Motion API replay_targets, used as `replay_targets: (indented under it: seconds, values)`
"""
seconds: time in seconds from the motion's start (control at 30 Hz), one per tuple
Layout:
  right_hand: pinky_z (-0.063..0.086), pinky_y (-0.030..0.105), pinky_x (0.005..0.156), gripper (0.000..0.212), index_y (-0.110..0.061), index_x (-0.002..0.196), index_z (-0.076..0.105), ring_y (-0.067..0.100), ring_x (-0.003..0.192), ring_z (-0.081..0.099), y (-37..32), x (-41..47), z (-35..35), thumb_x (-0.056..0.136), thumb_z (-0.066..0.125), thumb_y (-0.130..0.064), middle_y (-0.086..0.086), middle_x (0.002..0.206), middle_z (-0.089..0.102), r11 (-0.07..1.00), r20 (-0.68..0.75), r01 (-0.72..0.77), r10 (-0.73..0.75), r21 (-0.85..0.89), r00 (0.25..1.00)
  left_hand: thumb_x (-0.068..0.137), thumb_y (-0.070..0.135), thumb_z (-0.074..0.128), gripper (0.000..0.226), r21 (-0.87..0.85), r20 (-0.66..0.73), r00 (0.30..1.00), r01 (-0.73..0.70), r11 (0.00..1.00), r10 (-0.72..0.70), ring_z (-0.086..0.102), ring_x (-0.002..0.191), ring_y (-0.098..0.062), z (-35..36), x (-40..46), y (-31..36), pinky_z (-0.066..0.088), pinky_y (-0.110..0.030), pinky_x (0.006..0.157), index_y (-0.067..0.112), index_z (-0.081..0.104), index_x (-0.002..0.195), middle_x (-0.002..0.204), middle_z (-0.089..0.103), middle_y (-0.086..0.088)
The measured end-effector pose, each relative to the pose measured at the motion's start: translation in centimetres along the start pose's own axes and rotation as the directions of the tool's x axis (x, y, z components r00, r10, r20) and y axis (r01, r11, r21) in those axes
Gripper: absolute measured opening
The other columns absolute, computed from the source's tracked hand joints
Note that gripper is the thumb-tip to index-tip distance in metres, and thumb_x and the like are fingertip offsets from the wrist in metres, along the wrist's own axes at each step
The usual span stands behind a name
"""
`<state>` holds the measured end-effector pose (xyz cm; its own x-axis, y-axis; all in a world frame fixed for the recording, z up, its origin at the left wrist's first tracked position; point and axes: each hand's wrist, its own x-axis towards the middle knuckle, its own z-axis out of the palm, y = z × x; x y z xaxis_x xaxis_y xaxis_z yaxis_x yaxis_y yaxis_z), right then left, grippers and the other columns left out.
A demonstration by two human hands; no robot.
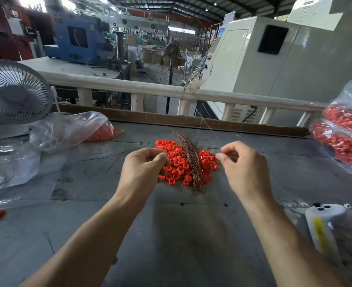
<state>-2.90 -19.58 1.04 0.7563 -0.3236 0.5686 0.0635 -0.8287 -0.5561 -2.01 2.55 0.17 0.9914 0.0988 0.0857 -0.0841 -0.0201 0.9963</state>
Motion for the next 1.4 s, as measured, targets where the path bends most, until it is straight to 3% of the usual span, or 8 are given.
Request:
replay_targets:
  seconds: [0.23, 0.37, 0.47, 0.67, 0.93, 1.07, 1.27, 1.4]
  values:
    - [0.055, 0.038, 0.087, 0.014, -0.024, 0.080, 0.066, 0.026, 0.086, 0.073, 4.6, 1.7, -1.2, 0.089, 0.073, -0.032, -0.003, 0.072, 0.075, 0.887, 0.068, -0.317, 0.359, -0.336, 0.931, 0.091, 0.027, 0.064, 0.015, 0.568, -0.032, 0.987, -0.112, 0.816, 0.158, 0.065, 0.075, -0.007, -0.2, -0.2, -0.5, 0.053, -0.030, 0.068, 0.031, 0.071, 0.079, 0.076, 0.069, 0.014]
    - [0.044, 0.039, 0.090, 0.010, -0.026, 0.091, 0.073, 0.033, 0.108, 0.060, 4.6, 1.7, -1.1, 0.087, 0.076, -0.035, 0.003, 0.093, 0.075, 0.841, 0.022, -0.288, 0.335, -0.458, 0.942, 0.091, 0.028, 0.063, 0.009, 0.692, -0.008, 0.984, -0.124, 0.711, 0.179, 0.063, 0.089, -0.016, -0.5, -0.3, -0.7, 0.050, -0.033, 0.077, 0.028, 0.070, 0.086, 0.087, 0.068, 0.011]
    - [0.047, 0.039, 0.090, 0.011, -0.024, 0.096, 0.073, 0.033, 0.107, 0.062, 3.9, 1.5, -0.8, 0.087, 0.077, -0.029, 0.003, 0.099, 0.075, 0.923, 0.033, -0.170, 0.193, -0.346, 0.981, 0.092, 0.032, 0.066, 0.005, 0.757, 0.025, 0.981, -0.143, 0.638, 0.190, 0.060, 0.100, -0.016, -0.7, -0.3, -0.9, 0.044, -0.032, 0.084, 0.032, 0.068, 0.097, 0.101, 0.064, 0.011]
    - [0.051, 0.029, 0.076, 0.015, -0.034, 0.076, 0.071, 0.007, 0.081, 0.066, 1.4, 0.0, 0.8, 0.086, 0.081, -0.030, -0.015, 0.078, 0.072, 1.000, 0.426, -0.023, 0.019, 0.004, 0.904, 0.091, 0.031, 0.069, 0.008, 0.748, 0.042, 0.973, -0.181, 0.638, 0.227, 0.061, 0.101, -0.016, -0.5, -0.3, -0.8, 0.048, -0.036, 0.089, 0.031, 0.071, 0.099, 0.102, 0.065, 0.010]
    - [0.050, 0.021, 0.067, 0.011, -0.033, 0.087, 0.070, 0.001, 0.070, 0.062, -0.1, -0.6, -0.3, 0.087, 0.080, -0.036, -0.017, 0.075, 0.069, 0.996, 0.591, 0.068, -0.088, 0.056, 0.801, 0.091, 0.026, 0.068, 0.008, 0.714, 0.131, 0.959, -0.267, 0.647, 0.251, 0.060, 0.080, -0.005, 0.2, -0.6, -0.8, 0.044, -0.026, 0.066, 0.027, 0.073, 0.086, 0.083, 0.068, 0.015]
    - [0.049, 0.019, 0.069, 0.012, -0.034, 0.092, 0.070, 0.002, 0.074, 0.061, -0.1, -0.5, -0.8, 0.091, 0.070, -0.022, -0.016, 0.079, 0.068, 0.993, 0.592, 0.085, -0.120, 0.087, 0.797, 0.091, 0.027, 0.069, 0.008, 0.683, 0.167, 0.955, -0.290, 0.671, 0.243, 0.058, 0.078, 0.001, 0.4, -0.4, -1.1, 0.041, -0.017, 0.062, 0.028, 0.074, 0.085, 0.079, 0.067, 0.018]
    - [0.052, 0.032, 0.080, 0.002, -0.030, 0.094, 0.073, 0.003, 0.082, 0.062, -0.5, -0.9, 0.3, 0.095, 0.071, -0.029, -0.016, 0.086, 0.069, 0.979, 0.490, 0.164, -0.204, 0.123, 0.848, 0.089, 0.031, 0.072, 0.011, 0.638, 0.225, 0.944, -0.330, 0.696, 0.240, 0.060, 0.076, 0.000, 0.9, -0.6, -1.5, 0.052, -0.028, 0.070, 0.031, 0.073, 0.078, 0.077, 0.068, 0.018]
    - [0.052, 0.036, 0.084, 0.017, -0.033, 0.101, 0.077, 0.010, 0.094, 0.061, -1.2, -1.0, 1.1, 0.096, 0.070, -0.017, -0.011, 0.098, 0.063, 0.951, 0.430, 0.296, -0.302, 0.083, 0.850, 0.091, 0.031, 0.071, 0.009, 0.640, 0.247, 0.939, -0.344, 0.687, 0.239, 0.061, 0.077, 0.000, 1.1, -0.6, -1.6, 0.053, -0.028, 0.071, 0.030, 0.074, 0.082, 0.079, 0.068, 0.017]
